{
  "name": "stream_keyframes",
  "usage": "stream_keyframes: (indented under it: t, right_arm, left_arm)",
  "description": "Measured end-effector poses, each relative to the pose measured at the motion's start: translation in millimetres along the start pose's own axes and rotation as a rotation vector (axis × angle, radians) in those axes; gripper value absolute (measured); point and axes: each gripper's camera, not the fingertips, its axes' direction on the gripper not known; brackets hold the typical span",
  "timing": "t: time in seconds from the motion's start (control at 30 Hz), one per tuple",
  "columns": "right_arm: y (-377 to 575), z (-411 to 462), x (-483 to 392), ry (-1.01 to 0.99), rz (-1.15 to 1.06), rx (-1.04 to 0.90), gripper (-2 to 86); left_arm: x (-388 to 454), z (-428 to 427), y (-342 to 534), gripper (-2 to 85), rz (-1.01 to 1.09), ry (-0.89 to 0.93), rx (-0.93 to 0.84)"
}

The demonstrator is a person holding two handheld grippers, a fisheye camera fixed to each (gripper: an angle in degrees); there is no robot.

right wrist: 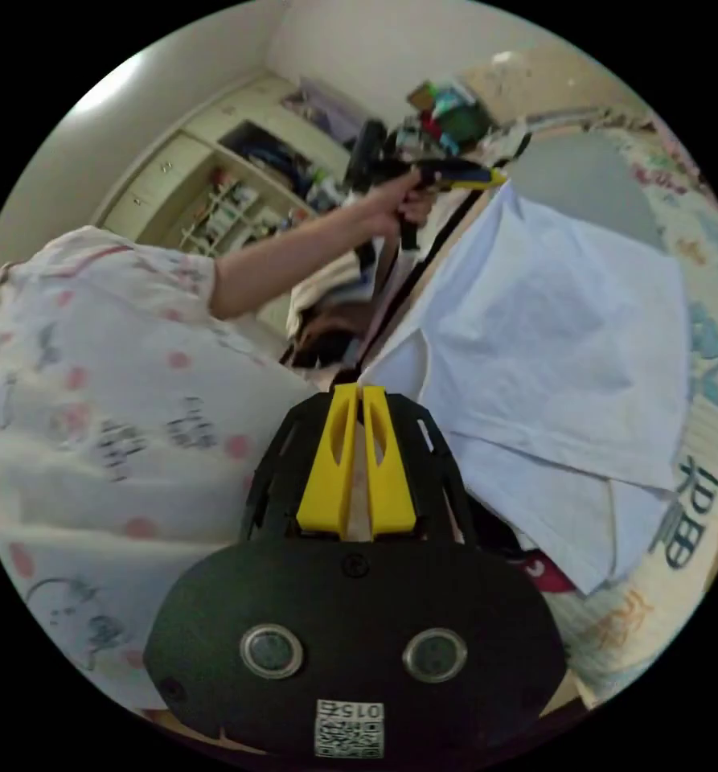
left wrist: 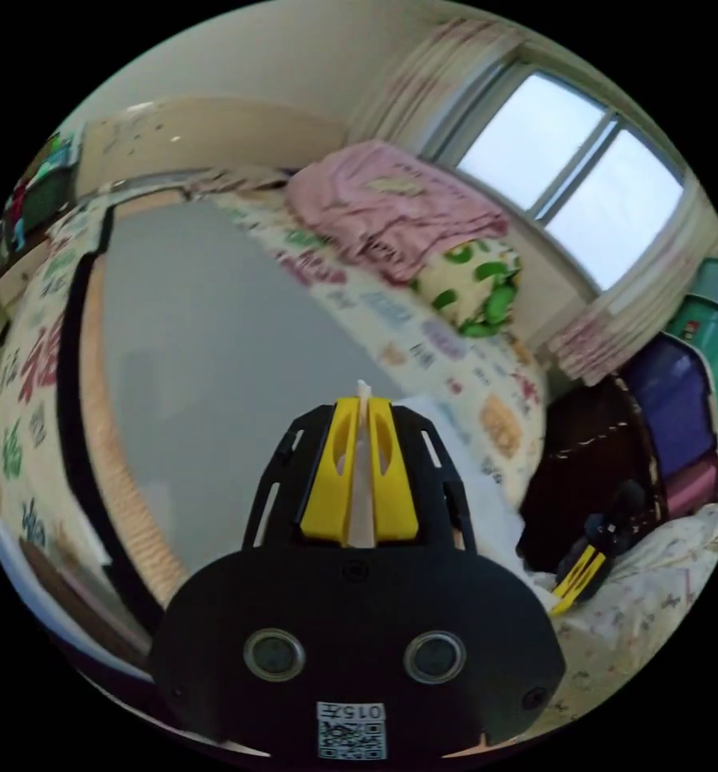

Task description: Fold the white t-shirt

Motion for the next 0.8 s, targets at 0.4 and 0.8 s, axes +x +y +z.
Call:
stream_keyframes:
  t: [0.4, 0.8]
  right_arm:
    - [35.2, -10.6, 27.6, 0.621, 0.009, 0.007, 7.0]
    - [78.1, 20.3, 147.1, 0.596, 0.094, -0.259, 7.8]
  left_arm:
    - [33.8, 19.0, 88.7, 6.9, -0.052, 0.112, 0.072]
    - [216.7, 130.2, 189.8, 7.4, 0.583, 0.088, -0.313]
